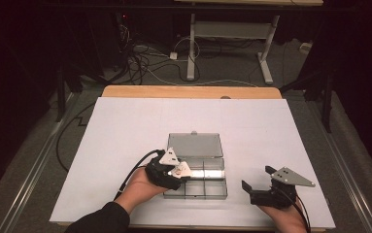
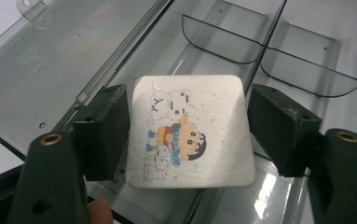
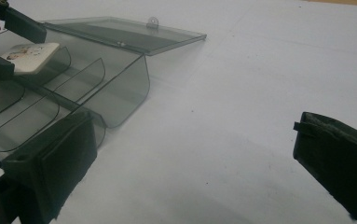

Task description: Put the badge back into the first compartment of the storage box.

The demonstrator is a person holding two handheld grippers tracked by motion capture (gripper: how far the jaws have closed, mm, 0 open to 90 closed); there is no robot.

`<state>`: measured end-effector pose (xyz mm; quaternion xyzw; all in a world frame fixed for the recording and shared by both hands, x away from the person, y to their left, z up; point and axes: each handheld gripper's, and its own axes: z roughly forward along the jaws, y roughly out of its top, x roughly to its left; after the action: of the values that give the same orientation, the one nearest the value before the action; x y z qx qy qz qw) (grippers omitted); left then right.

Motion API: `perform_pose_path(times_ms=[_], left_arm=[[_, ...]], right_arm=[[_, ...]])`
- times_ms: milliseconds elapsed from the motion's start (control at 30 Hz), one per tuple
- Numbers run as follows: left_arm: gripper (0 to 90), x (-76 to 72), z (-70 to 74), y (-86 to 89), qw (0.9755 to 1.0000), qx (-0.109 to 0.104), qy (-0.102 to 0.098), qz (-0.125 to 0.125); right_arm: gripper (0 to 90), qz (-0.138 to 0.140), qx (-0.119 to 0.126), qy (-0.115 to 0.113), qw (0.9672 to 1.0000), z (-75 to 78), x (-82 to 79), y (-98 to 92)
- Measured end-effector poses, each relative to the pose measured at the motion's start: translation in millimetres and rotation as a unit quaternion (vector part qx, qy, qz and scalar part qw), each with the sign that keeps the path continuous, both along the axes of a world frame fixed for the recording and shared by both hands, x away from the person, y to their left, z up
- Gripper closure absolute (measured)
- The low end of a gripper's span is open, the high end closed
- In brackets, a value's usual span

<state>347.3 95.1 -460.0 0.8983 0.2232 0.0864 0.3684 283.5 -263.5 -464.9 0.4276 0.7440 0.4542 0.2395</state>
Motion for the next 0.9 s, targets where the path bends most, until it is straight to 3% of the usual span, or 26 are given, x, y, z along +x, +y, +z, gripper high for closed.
perform_pose_path(times_ms=[233,333,400,500,600,733,900], left_arm=[[25.3,-5.6,5.1,1.8,0.9999,-0.012,-0.002,0.001],[28.7,-12.9,9.6,5.9,0.9997,-0.024,-0.009,0.0],[36.0,-16.7,12.4,10.4,0.9994,-0.035,-0.008,-0.003],[64.5,-22.2,15.5,16.1,0.9985,-0.049,0.011,-0.019],[85.9,-28.4,16.4,18.1,0.9969,-0.056,0.034,-0.042],[87.8,-34.2,13.6,10.3,0.9971,-0.017,0.039,-0.063],[87.8,-32.9,10.4,6.7,0.9974,0.013,0.037,-0.06]], right_arm=[[0.0,0.001,0.0,-0.001,1.0,0.5,-0.4,-0.4],[0.0,0.0,0.001,-0.002,1.0,1.1,-0.9,-0.6],[0.0,0.0,0.001,-0.003,1.0,1.6,-1.1,-1.0],[0.0,0.0,0.001,-0.003,1.0,1.6,-1.5,-1.2],[0.0,0.002,0.001,-0.004,1.0,1.9,-1.8,-1.3],[0.0,0.002,0.002,-0.003,1.0,1.7,-1.1,-1.6],[0.0,0.005,0.001,-0.003,1.0,1.8,-1.2,-0.6]])
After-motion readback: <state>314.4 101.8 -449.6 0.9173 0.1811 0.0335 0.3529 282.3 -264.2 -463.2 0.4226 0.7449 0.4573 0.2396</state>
